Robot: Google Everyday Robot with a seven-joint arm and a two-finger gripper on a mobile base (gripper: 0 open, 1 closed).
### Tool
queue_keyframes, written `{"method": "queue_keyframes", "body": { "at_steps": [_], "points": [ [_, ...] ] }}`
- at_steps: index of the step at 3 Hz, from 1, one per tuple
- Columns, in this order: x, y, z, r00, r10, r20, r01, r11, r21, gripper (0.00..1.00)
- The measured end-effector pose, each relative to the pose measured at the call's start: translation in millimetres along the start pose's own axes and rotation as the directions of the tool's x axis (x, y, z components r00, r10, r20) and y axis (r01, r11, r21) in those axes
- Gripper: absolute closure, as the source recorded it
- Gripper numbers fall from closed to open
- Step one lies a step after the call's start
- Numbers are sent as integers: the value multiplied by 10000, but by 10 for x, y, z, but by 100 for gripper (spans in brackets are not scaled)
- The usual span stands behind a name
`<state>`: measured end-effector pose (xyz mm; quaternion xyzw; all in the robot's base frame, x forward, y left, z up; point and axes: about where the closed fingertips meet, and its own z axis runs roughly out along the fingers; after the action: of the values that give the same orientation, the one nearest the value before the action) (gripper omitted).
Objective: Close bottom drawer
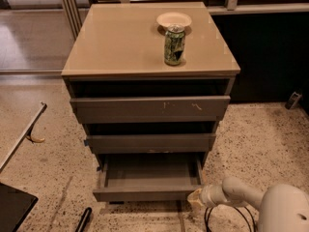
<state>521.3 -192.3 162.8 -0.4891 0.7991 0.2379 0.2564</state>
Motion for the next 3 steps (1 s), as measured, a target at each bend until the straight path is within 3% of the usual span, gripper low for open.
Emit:
{"method": "queue_keyframes", "body": {
  "at_steps": [3],
  "points": [
    [-177, -490, 61, 9975, -706, 52, 703, 9964, 465, 12]
  ]
}}
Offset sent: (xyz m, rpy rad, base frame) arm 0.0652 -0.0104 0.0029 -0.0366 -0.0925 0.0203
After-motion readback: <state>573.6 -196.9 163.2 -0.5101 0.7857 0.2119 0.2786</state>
